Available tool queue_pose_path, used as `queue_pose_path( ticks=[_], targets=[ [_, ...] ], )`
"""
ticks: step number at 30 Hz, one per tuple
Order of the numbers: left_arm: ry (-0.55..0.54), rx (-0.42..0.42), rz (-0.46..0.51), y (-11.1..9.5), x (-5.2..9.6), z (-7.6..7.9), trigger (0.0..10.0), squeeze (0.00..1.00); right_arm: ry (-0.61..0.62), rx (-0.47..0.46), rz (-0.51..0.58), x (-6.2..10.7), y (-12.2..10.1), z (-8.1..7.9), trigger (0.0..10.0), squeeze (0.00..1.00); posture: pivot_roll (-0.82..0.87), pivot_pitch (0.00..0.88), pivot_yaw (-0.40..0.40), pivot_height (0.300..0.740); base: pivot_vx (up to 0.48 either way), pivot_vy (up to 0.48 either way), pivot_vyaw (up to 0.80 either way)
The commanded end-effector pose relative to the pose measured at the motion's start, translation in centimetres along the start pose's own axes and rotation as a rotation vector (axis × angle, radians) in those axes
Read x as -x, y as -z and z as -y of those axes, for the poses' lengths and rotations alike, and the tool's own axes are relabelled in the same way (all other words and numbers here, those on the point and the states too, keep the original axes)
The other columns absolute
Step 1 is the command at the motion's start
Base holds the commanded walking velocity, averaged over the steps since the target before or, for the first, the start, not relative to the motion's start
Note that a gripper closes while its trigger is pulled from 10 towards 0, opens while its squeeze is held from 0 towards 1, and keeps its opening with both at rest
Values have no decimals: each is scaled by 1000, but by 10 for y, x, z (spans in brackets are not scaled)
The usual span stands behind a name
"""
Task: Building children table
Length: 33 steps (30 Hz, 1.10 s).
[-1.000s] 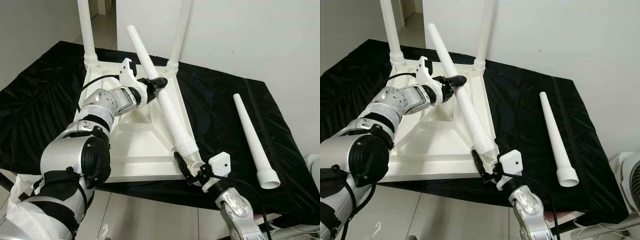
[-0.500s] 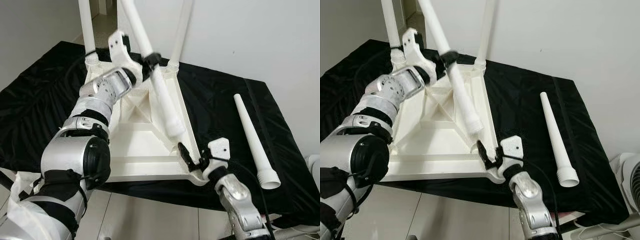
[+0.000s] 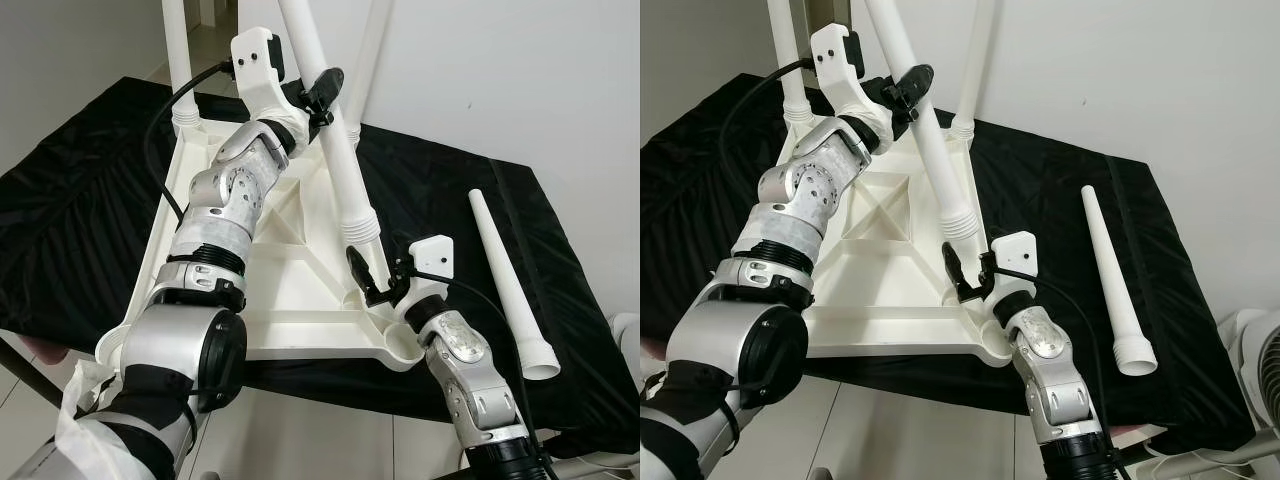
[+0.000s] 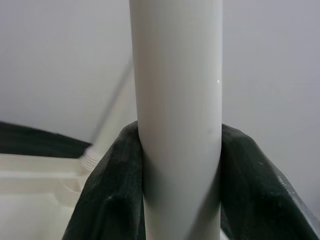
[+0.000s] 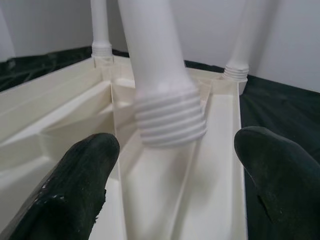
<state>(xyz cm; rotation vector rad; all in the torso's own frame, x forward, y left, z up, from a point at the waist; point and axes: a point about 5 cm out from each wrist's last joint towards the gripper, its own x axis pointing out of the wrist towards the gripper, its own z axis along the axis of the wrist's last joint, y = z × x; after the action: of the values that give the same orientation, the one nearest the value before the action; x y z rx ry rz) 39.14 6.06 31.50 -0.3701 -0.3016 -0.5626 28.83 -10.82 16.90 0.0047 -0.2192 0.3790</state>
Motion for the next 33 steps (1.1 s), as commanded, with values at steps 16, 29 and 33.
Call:
queue_pose_path(
  ticks=[16,29,33],
  targets=[
    [119,-159,41,18,8,61,10000,0,70,62,-35,-21,-5,0,10000,0,-11,4,-137,740,0,0,0],
    [190,-177,47,29,16,94,10000,0,153,80,-76,-41,-7,4,10000,0,-4,0,-144,740,0,0,0],
    [205,-184,39,33,20,98,10000,0,171,84,-74,-46,-11,6,10000,0,-7,0,-147,740,0,0,0]
  ],
)
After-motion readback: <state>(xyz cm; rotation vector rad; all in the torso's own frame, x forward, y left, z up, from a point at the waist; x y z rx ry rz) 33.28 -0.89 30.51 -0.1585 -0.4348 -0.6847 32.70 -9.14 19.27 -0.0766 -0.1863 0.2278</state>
